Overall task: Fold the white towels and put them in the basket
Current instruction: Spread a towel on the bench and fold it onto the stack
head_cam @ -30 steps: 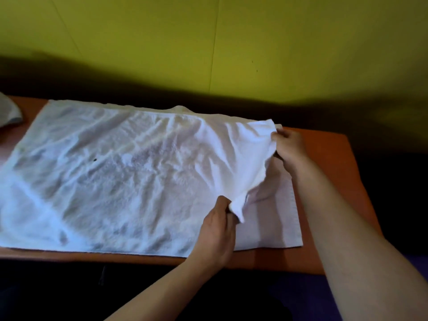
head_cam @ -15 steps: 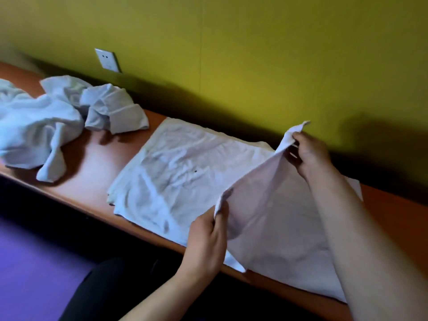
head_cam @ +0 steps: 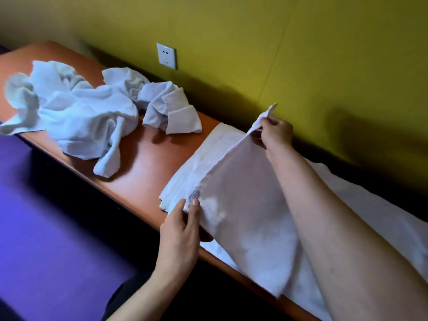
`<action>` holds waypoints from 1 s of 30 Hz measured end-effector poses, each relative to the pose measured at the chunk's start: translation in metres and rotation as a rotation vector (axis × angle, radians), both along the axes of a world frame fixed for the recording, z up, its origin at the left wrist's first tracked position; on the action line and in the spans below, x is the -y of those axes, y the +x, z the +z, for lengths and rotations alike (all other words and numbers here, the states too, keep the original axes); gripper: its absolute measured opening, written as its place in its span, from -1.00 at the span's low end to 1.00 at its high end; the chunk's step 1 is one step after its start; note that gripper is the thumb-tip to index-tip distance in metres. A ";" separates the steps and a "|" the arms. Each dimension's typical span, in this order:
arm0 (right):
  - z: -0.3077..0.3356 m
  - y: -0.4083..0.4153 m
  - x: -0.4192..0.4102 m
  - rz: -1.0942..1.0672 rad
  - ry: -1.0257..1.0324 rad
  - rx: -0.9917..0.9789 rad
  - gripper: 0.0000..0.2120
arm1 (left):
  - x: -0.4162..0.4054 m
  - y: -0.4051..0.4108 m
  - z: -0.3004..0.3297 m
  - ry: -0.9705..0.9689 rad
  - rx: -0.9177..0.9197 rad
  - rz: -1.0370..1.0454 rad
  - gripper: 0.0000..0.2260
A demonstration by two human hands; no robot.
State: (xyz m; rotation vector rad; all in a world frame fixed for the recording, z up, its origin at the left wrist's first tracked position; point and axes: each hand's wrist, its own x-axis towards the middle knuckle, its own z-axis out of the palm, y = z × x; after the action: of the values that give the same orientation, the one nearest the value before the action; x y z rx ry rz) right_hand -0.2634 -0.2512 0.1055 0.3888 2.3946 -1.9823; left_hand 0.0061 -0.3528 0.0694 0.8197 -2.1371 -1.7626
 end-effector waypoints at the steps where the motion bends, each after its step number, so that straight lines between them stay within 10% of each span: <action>1: -0.005 -0.003 0.010 0.013 0.011 0.000 -0.82 | 0.009 -0.001 -0.003 -0.036 0.016 0.018 -0.67; 14: -0.065 0.033 0.006 0.106 -0.159 0.110 -0.81 | 0.071 -0.009 -0.083 -0.287 0.405 0.090 -0.76; 23: -0.108 0.228 -0.135 -0.099 0.561 0.181 -0.89 | 0.061 -0.012 -0.076 -0.284 0.502 0.014 -0.75; 30: -0.126 0.297 -0.139 -0.028 0.645 0.337 -0.66 | 0.066 -0.015 -0.075 -0.146 0.485 -0.017 -0.67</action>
State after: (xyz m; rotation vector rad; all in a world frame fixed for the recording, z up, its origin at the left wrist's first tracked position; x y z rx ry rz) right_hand 0.0336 -0.1125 -0.0208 0.6932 2.7218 -0.9853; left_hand -0.0088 -0.4190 -0.0053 1.2970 -2.5348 -1.5023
